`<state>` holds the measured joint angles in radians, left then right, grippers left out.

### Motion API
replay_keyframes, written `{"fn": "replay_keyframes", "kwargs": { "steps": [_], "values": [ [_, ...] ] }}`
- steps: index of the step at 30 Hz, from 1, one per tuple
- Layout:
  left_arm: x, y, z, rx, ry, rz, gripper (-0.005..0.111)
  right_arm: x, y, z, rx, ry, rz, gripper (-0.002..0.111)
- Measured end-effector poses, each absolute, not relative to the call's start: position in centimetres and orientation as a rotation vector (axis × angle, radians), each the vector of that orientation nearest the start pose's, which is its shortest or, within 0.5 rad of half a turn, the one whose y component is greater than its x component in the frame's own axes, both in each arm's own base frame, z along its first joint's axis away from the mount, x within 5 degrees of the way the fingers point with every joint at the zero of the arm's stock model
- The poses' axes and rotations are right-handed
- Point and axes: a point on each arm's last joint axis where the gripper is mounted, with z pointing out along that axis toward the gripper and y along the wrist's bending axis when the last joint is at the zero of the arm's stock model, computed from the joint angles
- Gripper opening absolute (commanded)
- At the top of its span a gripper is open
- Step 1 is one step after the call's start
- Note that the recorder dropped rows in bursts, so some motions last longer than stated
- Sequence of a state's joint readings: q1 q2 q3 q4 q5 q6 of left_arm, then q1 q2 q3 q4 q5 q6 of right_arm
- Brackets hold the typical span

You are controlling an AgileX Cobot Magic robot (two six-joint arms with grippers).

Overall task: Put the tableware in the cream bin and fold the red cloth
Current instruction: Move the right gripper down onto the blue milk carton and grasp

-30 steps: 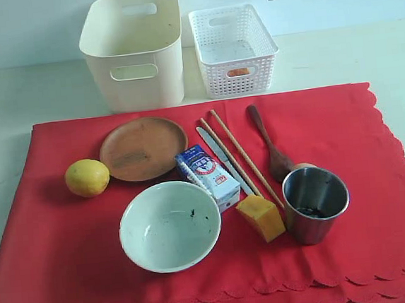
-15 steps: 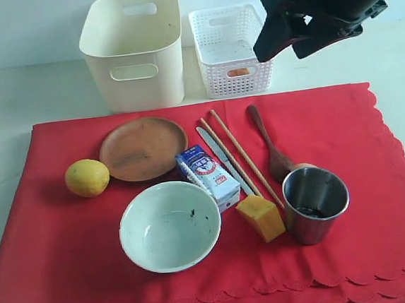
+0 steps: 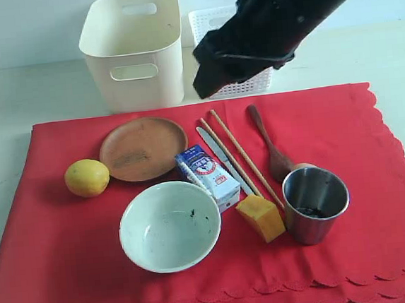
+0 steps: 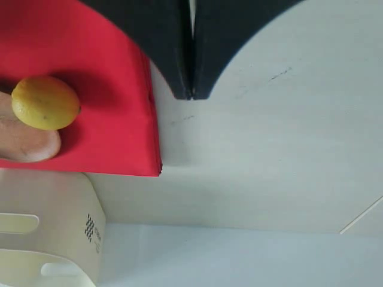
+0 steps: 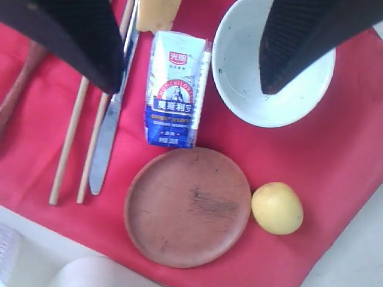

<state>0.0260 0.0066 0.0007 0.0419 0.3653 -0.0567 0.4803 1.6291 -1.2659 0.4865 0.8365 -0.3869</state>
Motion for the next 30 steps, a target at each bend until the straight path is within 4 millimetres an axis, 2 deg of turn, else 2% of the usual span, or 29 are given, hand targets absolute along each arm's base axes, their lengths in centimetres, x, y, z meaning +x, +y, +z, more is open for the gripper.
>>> {"fn": "replay_keyframes", "kwargs": {
  "steps": [7,11,15,30],
  "values": [
    [5.3,0.3,18.0,-0.051,1.855,0.02,0.0,28.7,22.3,24.5,-0.969,2.55,0.549,0.062],
    [5.3,0.3,18.0,-0.051,1.855,0.02,0.0,28.9,23.5,22.2,-0.992,2.592,0.495,0.063],
    [5.3,0.3,18.0,-0.051,1.855,0.02,0.0,29.5,23.8,20.1,-0.968,2.646,0.439,0.07],
    [5.3,0.3,18.0,-0.051,1.855,0.02,0.0,32.4,25.7,17.6,-0.887,2.7,0.411,0.072]
  ]
}}
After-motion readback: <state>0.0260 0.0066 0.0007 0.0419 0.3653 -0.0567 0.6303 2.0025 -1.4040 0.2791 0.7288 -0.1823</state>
